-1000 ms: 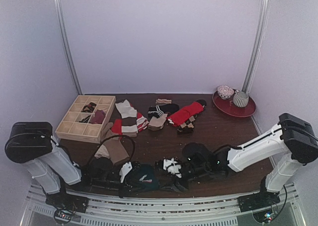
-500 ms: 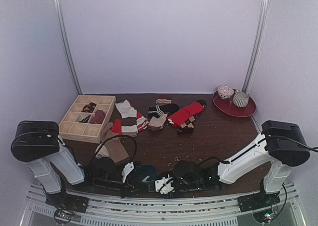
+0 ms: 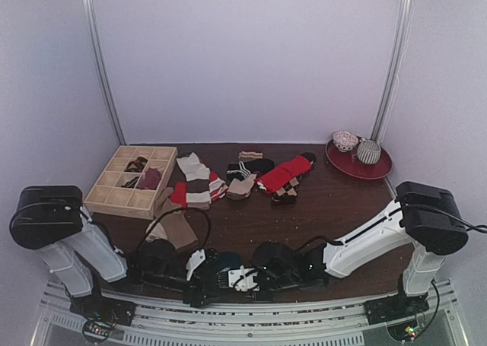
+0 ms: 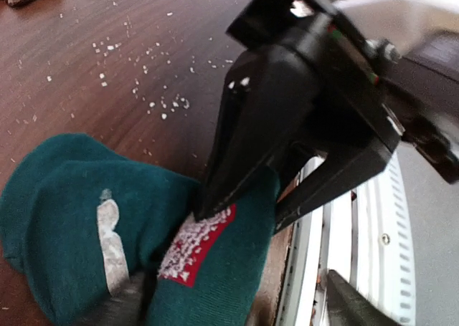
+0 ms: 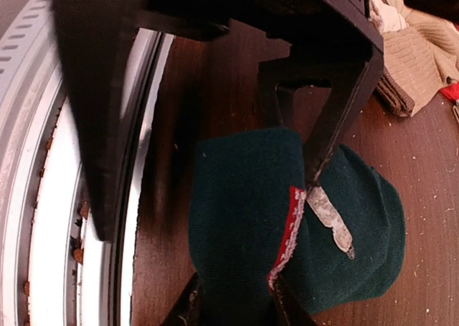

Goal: Roll the socks
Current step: Roll a pair of socks at the center of the board.

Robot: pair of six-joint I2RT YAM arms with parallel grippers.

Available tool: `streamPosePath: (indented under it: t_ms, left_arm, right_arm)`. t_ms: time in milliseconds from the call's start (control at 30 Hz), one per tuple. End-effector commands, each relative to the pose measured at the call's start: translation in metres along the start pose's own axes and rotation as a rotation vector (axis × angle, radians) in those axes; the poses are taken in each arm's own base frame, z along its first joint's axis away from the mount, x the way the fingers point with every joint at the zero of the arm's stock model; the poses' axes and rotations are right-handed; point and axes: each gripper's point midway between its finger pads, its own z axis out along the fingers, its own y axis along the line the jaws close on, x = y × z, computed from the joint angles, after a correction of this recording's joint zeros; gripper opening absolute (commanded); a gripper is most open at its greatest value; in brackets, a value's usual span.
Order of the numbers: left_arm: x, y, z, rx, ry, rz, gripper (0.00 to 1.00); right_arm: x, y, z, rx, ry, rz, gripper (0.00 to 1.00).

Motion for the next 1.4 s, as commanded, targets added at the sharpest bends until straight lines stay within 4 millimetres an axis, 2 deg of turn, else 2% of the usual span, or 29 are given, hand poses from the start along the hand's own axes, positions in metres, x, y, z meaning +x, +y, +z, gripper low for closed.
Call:
streamPosePath:
  t_ms: [0,67,200,300,467,733,767,800,867,1033,1067,1167,1300,1367]
  left_arm:
    - [0.001,0.014,-0.013,-0.116,0.05,0.046,0.97]
    - [-0.019,0.012,-0.022,-0.148,-0.016,0.092,0.98]
    - [-0.029,0.007,-0.04,-0.192,-0.086,0.193,0.98]
    - [-0.036,-0.002,-0.043,-0.164,-0.133,0.245,0.96]
    - [-0.036,-0.012,-0.031,-0.106,-0.125,0.291,0.87]
    - [-0.022,-0.006,-0.012,-0.088,-0.061,0.314,0.78]
    - [-0.019,-0.007,-0.01,-0.081,-0.052,0.313,0.74]
    - [-0.027,-0.009,-0.005,-0.07,-0.067,0.316,0.67]
    - [-0.028,-0.009,-0.002,-0.068,-0.064,0.31,0.57]
    - [-0.022,-0.004,0.002,-0.083,-0.035,0.283,0.43]
    - [-0.02,-0.003,0.002,-0.084,-0.027,0.276,0.35]
    - [-0.014,-0.001,0.003,-0.09,-0.004,0.249,0.02]
    - [-0.002,0.003,-0.001,-0.105,0.021,0.199,0.0]
    - [0.004,0.006,-0.003,-0.118,0.039,0.16,0.0]
  right_arm:
    - [0.024,0.028,-0.004,-0.245,0.137,0.234,0.26]
    - [0.029,0.028,-0.006,-0.315,0.197,0.324,0.26]
    - [0.028,0.022,-0.012,-0.446,0.235,0.509,0.26]
    - [0.034,0.015,-0.007,-0.514,0.261,0.66,0.26]
    - [0.057,0.017,0.007,-0.569,0.357,0.79,0.26]
    - [0.07,0.021,0.009,-0.609,0.416,0.834,0.26]
    - [0.073,0.023,0.009,-0.614,0.426,0.838,0.27]
    - [0.074,0.024,0.009,-0.619,0.431,0.843,0.27]
    - [0.076,0.025,0.01,-0.623,0.434,0.846,0.27]
    - [0.077,0.025,0.012,-0.619,0.435,0.849,0.27]
    - [0.077,0.025,0.012,-0.618,0.435,0.849,0.26]
    - [0.076,0.022,0.014,-0.612,0.424,0.851,0.27]
    - [0.065,0.013,0.016,-0.597,0.369,0.842,0.27]
    - [0.052,-0.002,0.017,-0.553,0.3,0.822,0.35]
